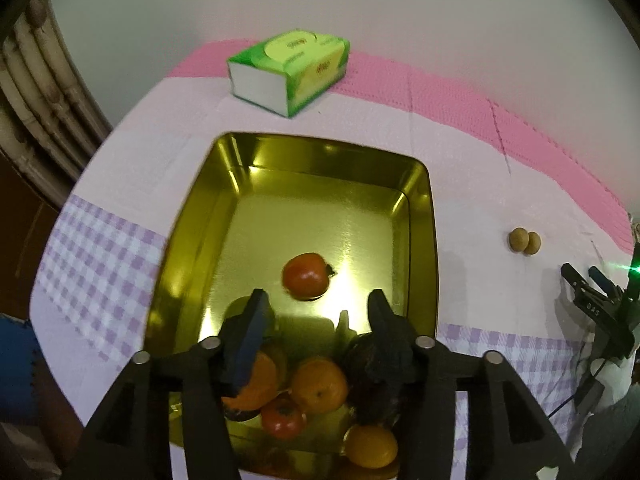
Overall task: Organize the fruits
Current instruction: 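Move the right gripper to the two tan fruits and grasp both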
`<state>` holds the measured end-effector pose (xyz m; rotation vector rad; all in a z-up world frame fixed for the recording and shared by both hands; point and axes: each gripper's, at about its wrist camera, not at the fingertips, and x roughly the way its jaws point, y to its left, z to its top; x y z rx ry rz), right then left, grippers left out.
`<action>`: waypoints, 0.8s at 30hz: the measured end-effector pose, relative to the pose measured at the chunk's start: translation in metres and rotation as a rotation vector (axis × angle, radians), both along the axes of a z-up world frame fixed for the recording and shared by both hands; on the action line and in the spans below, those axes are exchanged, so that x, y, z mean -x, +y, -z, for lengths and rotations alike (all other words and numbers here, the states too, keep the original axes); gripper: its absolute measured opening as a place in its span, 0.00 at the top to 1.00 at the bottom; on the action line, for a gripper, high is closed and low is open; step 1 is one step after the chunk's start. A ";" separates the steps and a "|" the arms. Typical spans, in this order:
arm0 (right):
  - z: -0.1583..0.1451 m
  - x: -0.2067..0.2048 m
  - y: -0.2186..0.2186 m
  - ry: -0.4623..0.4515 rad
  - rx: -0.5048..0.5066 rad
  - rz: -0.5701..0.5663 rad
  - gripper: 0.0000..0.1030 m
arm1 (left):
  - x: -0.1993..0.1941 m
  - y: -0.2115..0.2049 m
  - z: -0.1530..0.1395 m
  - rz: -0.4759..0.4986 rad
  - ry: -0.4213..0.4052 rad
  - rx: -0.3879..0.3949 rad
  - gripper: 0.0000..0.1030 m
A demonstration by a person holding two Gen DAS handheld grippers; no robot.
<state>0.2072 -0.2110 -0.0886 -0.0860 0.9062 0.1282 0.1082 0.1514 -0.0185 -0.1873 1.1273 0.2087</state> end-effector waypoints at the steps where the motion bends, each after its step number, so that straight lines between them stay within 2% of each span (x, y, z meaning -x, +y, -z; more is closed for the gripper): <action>1: 0.000 0.000 0.000 0.001 0.000 0.001 0.00 | 0.003 0.001 -0.003 -0.002 -0.007 -0.008 0.48; 13: -0.001 -0.006 0.001 0.043 0.003 0.014 0.00 | 0.045 0.027 -0.026 -0.070 -0.071 -0.077 0.35; 15: -0.001 -0.005 0.002 0.053 0.004 0.026 0.00 | 0.053 0.031 -0.027 -0.078 -0.078 -0.080 0.24; 21: -0.001 0.004 0.012 0.055 -0.001 0.036 0.01 | 0.068 0.043 -0.026 -0.111 -0.082 -0.076 0.23; 24: -0.008 0.013 0.030 0.026 0.014 -0.007 0.08 | 0.076 0.048 -0.024 -0.134 -0.088 -0.080 0.23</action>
